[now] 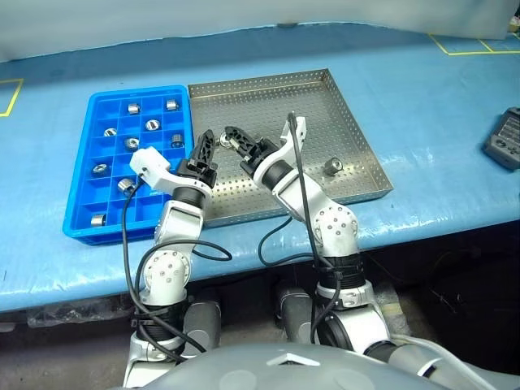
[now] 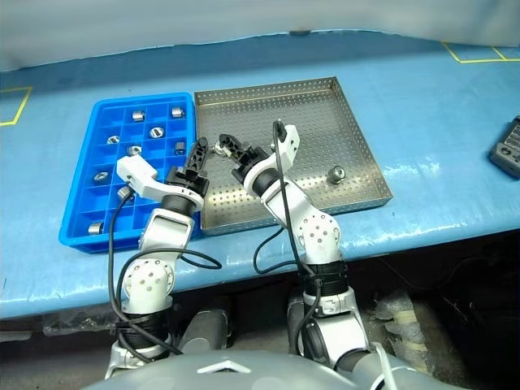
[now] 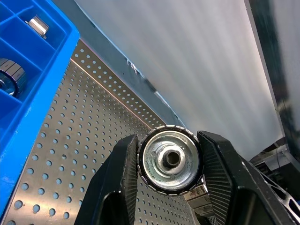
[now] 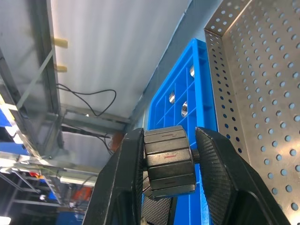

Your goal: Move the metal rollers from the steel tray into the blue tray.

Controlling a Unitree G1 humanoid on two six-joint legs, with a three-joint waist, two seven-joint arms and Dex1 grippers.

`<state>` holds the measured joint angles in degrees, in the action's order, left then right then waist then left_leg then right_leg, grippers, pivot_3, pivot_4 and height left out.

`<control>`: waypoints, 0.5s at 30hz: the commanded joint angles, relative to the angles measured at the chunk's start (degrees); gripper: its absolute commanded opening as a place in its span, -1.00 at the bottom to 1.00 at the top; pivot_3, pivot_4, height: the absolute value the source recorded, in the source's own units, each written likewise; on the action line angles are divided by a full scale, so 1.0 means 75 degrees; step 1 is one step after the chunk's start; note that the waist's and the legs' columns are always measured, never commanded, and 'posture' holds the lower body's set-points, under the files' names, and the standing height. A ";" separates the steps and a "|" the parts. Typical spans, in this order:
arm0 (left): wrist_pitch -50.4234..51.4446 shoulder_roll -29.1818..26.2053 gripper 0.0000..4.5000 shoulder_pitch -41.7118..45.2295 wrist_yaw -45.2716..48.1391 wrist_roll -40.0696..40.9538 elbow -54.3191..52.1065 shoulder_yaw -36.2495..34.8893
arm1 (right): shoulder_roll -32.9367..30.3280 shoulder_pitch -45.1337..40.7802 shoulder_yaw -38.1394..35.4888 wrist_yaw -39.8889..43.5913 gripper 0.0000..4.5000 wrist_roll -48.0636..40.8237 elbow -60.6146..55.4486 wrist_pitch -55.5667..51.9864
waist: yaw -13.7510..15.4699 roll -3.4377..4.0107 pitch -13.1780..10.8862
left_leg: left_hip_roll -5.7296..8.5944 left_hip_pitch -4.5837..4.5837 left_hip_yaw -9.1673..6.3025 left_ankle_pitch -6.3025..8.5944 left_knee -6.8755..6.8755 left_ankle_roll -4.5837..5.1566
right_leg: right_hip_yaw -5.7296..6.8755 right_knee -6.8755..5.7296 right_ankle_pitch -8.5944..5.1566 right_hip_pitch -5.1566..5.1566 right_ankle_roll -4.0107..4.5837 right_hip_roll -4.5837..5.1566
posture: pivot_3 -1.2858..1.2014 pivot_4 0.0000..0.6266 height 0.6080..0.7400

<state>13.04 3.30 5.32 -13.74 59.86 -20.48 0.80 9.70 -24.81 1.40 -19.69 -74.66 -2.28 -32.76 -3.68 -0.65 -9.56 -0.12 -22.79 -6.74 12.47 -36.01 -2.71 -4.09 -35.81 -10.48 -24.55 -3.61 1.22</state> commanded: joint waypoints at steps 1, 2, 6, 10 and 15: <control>-0.0628 0.1363 -0.24 0.0045 -0.0150 0.0878 -0.0533 -0.0314 | 0.1573 -0.0265 -0.0550 -0.0284 -0.41 -0.0847 -0.0084 0.0657 | 0.0013 0.0003 -0.0002 | 0.0000 -0.0002 0.0000 0.0000 0.0000 0.0000 | 0.0000 0.0001 0.0000 -0.0001 0.0000 0.0000 | 0.06 -0.52 1.00; -0.0774 0.1461 -0.24 0.0069 -0.0222 0.1188 -0.0535 -0.0424 | 0.1648 -0.0266 -0.0638 -0.0305 -0.41 -0.1027 -0.0089 0.0832 | 0.0014 0.0002 -0.0003 | 0.0000 -0.0003 0.0000 0.0000 0.0000 0.0000 | 0.0000 0.0001 0.0000 -0.0002 0.0000 0.0000 | 0.06 -0.52 1.00; -0.0906 0.0706 -0.24 0.0090 -0.0272 0.0545 -0.0571 -0.0349 | 0.0685 -0.0411 0.0108 0.0063 -0.41 0.0005 -0.0393 0.0676 | 0.0004 0.0003 -0.0005 | 0.0000 -0.0005 0.0001 0.0001 0.0001 0.0002 | -0.0001 0.0003 0.0000 -0.0003 0.0000 0.0000 | 0.06 -0.52 1.00; -0.0342 -0.1013 -0.24 0.0031 -0.0464 -0.2180 -0.0782 0.0075 | -0.0587 -0.0582 0.1578 0.0598 -0.41 0.2449 -0.0788 0.0261 | -0.0007 0.0006 -0.0006 | -0.0001 -0.0004 0.0005 0.0001 0.0007 0.0001 | -0.0004 -0.0001 0.0000 -0.0012 0.0001 -0.0006 | 0.08 -0.52 1.00; 0.0476 -0.2586 -0.24 -0.0282 -0.0917 -0.5342 -0.0977 0.0495 | -0.1716 -0.0903 0.3286 0.1153 -0.41 0.5300 -0.0997 0.0108 | 0.0086 0.0008 -0.0005 | -0.0003 0.0010 0.0003 0.0001 0.0019 0.0001 | -0.0002 -0.0005 -0.0007 -0.0007 0.0012 -0.0005 | 0.10 -0.52 1.00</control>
<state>15.22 -14.77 3.47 -19.90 27.23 -25.04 3.48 -2.57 -30.42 23.43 -12.63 -41.22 -7.52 -32.02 -3.03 -0.59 -9.60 -0.13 -22.72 -6.71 12.47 -35.87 -2.71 -4.11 -35.83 -10.53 -24.61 -3.52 1.20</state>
